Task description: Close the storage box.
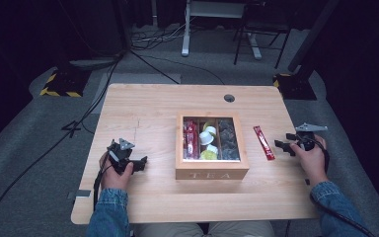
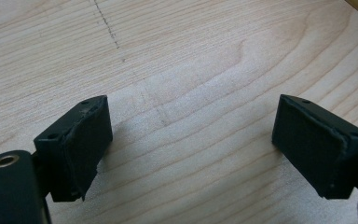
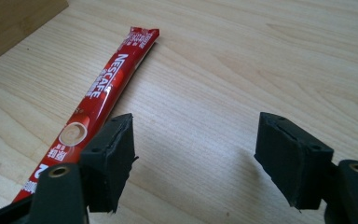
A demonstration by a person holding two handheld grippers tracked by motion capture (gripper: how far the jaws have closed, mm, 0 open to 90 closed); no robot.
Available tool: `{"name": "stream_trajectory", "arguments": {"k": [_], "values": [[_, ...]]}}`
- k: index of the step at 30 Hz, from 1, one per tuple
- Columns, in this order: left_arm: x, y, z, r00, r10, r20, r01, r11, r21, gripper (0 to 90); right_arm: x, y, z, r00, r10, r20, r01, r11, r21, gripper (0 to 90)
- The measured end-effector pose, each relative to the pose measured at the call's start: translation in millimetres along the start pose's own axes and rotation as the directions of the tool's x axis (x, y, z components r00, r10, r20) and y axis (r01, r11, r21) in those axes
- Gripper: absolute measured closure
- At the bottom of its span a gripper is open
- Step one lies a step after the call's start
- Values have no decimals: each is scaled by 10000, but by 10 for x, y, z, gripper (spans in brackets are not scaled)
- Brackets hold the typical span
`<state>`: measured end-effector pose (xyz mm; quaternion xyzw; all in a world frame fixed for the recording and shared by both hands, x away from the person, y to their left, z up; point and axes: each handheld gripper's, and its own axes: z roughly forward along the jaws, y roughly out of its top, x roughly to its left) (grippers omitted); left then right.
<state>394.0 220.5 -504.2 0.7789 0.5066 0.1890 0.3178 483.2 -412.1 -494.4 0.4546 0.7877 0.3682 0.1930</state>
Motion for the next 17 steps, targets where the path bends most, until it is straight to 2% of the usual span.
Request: {"name": "stream_trajectory", "arguments": {"k": [6,9,14,17], "values": [[0,1,2,10000,-1,10,1,10000,0,123,38,-65,51,9998,-183,114,181,9997,158,221],[0,1,2,10000,-10,10,10,10000,6,123,57,-66,60,9992,-149,378,137,9994,322,138],[-4,1,3,10000,-44,-18,44,10000,-11,122,61,-67,63,9988,-82,473,67,9994,329,131],[-20,-1,1,9996,-175,-222,176,9998,31,112,67,-73,55,9989,-110,464,96,9995,311,143]]}}
